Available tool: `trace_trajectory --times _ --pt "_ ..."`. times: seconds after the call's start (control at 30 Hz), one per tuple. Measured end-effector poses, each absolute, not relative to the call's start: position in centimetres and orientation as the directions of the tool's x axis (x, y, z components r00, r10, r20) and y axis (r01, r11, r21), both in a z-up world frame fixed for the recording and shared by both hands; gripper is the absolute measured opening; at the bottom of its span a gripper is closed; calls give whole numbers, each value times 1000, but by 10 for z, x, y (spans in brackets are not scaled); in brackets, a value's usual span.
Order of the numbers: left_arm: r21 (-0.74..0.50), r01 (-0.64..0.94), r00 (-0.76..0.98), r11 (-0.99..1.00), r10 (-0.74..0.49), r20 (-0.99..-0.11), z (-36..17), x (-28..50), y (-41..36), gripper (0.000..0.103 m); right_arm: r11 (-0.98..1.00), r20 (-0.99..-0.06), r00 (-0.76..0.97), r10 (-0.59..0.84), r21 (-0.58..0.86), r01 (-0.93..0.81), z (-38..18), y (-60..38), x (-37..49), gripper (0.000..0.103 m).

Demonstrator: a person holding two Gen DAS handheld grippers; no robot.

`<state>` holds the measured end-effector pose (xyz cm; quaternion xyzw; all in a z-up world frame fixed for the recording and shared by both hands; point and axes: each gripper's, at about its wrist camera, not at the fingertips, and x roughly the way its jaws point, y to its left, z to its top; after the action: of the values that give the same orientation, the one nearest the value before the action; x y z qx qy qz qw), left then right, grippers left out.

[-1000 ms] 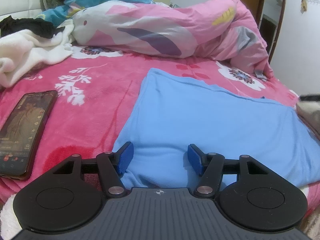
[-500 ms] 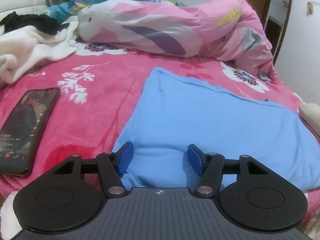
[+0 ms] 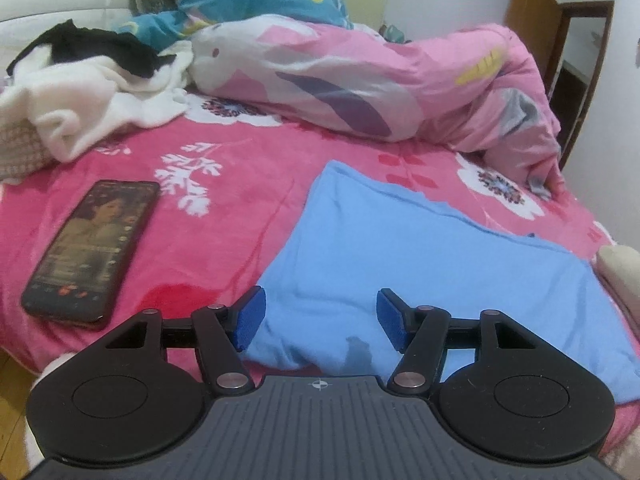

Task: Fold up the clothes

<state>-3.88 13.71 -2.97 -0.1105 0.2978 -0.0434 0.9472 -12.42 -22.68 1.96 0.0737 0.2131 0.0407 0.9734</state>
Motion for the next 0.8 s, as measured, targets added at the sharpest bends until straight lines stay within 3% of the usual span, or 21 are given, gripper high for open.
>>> trace_trajectory --times 0.03,0.2,0.43,0.67,0.8 --pt "-239 14 818 971 -148 -555 -28 -43 139 69 987 -398 910 114 149 -58 22 -220 -121 103" --pt "-265 19 811 964 -170 -560 -24 -60 146 79 986 -373 917 141 136 -96 24 -195 -124 103" --pt "-262 23 841 965 -160 -517 2 -83 160 102 977 -317 936 153 189 -95 24 -186 -129 103" --pt "-146 101 892 984 -155 -425 43 -113 170 103 981 -247 956 157 152 -122 25 -176 -138 103" --pt "-75 126 895 989 -146 -421 41 -113 163 103 978 -214 960 184 137 -157 20 -170 -141 103"
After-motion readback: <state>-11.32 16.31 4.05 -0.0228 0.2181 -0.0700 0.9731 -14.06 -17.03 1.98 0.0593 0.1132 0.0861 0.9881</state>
